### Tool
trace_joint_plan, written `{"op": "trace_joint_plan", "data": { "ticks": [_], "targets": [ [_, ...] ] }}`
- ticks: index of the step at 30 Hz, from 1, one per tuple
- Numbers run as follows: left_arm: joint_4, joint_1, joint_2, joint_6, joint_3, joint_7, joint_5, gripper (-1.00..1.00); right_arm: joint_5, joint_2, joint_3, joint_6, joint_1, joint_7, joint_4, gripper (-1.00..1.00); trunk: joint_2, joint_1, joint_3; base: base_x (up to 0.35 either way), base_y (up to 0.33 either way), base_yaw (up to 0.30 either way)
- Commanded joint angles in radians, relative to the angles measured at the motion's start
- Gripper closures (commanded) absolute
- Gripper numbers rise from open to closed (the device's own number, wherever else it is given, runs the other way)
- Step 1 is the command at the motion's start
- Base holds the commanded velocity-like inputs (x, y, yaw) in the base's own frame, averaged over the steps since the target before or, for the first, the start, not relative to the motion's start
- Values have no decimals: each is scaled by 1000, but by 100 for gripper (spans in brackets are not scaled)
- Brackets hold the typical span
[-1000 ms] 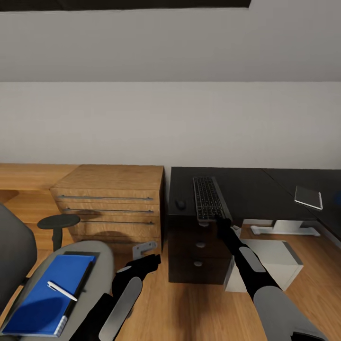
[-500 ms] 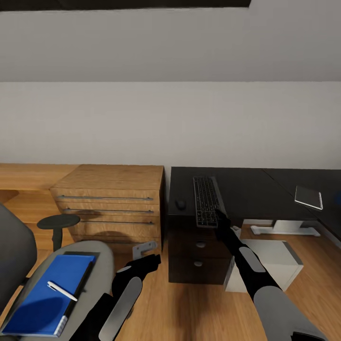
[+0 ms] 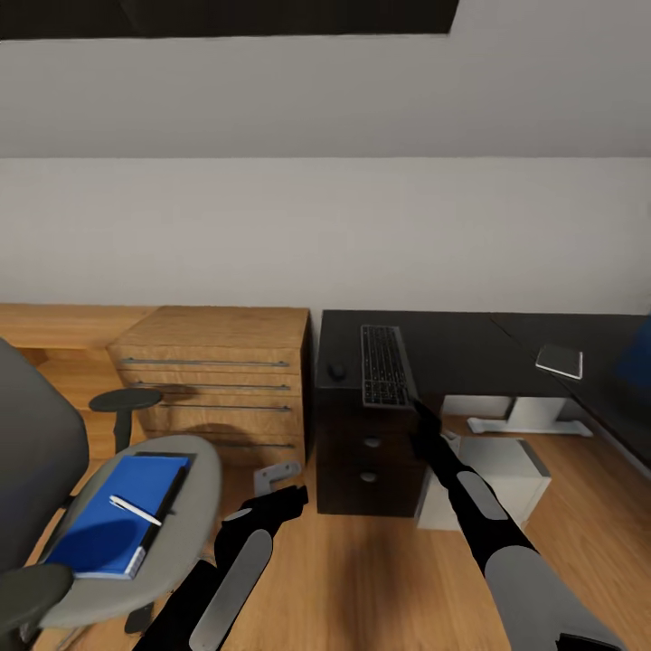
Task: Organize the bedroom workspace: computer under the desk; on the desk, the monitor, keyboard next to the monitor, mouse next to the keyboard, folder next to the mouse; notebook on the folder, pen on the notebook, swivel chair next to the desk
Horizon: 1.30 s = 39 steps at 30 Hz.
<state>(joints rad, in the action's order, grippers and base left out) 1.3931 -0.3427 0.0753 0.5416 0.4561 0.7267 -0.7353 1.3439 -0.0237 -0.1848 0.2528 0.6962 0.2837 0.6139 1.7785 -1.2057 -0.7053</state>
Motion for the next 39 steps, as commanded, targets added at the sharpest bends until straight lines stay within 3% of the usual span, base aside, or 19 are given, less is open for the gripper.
{"op": "trace_joint_plan", "data": {
  "ticks": [1,6,11,16,18,24,25,33,35,37,39],
  "targets": [
    [1,-1,0,2,1,9,-8,-100,8,-1,-7,10,1,2,0,-100,1,1,-1,-185,-227,0],
    [1,-1,-1,1,0,9,-7,-100,9,3,-14,10,1,2,0,-100,1,1,-1,-77,-158,0],
    [1,-1,-2,0,0,13,-7,-100,11,9,-64,10,1,1,0,-100,1,1,-1,-13,-36,0],
    [3,-1,-2,0,1,13,-7,-100,12,34,-139,11,1,-10,2,-100,1,1,-1,-3,-9,0],
    [4,-1,-2,0,1,13,-7,-100,12,45,-150,11,1,-18,2,-100,1,1,-1,-1,-3,0],
    [4,-1,0,0,1,14,-6,-100,11,90,-164,11,1,-50,9,-100,-34,20,15,0,-1,0],
    [4,-1,0,0,1,14,-6,-100,11,109,-163,14,1,-63,13,-100,-41,23,18,0,0,0],
    [4,-1,0,0,2,14,-7,-100,7,124,-162,13,2,-80,18,-100,-97,54,43,0,0,0],
    [4,-1,0,0,3,14,-7,-100,3,125,-161,12,2,-118,37,-100,-111,62,49,0,0,0],
    [4,-1,0,0,23,14,-6,-100,-27,124,-158,10,1,-261,125,-100,-125,70,55,0,0,0],
    [4,-1,0,0,32,14,-6,-100,-49,124,-158,9,1,-310,150,-100,-139,77,62,0,0,0]
  ]
}}
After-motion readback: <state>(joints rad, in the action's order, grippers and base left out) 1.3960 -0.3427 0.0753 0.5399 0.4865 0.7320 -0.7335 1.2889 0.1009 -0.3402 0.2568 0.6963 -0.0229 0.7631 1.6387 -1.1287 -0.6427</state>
